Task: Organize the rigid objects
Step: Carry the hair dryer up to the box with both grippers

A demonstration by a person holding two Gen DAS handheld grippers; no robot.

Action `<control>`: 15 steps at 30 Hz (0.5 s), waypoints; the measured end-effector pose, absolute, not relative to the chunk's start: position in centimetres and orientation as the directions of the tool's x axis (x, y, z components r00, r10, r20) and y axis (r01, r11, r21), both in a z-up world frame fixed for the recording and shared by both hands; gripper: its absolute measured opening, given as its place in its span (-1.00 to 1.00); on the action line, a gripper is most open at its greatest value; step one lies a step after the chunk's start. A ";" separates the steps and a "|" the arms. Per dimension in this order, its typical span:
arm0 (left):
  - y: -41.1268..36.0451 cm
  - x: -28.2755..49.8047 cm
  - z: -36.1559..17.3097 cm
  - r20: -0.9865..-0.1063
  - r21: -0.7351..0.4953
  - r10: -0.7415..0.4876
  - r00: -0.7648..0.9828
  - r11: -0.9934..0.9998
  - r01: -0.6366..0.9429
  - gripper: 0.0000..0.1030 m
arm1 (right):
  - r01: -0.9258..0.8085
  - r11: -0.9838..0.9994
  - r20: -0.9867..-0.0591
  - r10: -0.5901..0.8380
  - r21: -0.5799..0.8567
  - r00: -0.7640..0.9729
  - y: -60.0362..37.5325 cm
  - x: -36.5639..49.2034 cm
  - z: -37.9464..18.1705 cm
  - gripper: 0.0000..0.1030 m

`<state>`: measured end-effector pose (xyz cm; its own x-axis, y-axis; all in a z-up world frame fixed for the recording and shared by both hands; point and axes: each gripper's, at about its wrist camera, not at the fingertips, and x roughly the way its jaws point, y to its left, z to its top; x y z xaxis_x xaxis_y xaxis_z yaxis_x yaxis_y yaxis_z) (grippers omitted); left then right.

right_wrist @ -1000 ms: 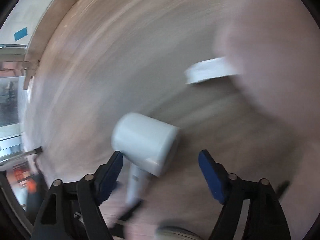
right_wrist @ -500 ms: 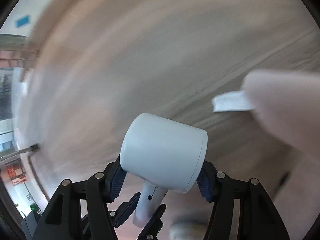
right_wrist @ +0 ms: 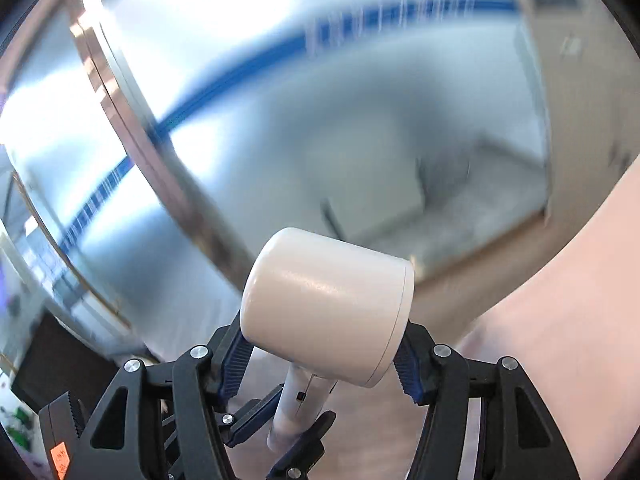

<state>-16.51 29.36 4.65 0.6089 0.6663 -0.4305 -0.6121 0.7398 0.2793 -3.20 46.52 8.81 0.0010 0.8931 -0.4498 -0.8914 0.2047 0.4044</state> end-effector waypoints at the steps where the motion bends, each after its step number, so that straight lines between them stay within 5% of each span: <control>1: 27.1 -14.8 6.7 -0.412 0.289 0.651 0.637 0.757 -0.586 -0.47 | -0.893 0.224 -0.424 0.905 0.390 0.042 43.6 -1.7 11.9 0.15; 8: 10.8 2.6 14.7 -0.451 0.155 0.314 0.836 0.950 -0.272 -0.49 | -0.808 0.535 -0.433 0.806 0.245 0.403 22.6 14.1 26.8 0.18; 15: 2.0 20.1 9.4 -0.680 -0.014 0.041 0.732 0.998 -0.069 -0.50 | -0.595 0.756 -0.668 0.594 0.272 0.449 6.6 36.8 22.6 0.18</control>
<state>20.10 1.99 9.39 0.7317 0.0409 -0.6803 -0.0688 0.9975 -0.0140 36.83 6.62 22.64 0.4491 0.5937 -0.6677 -0.5950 0.7562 0.2722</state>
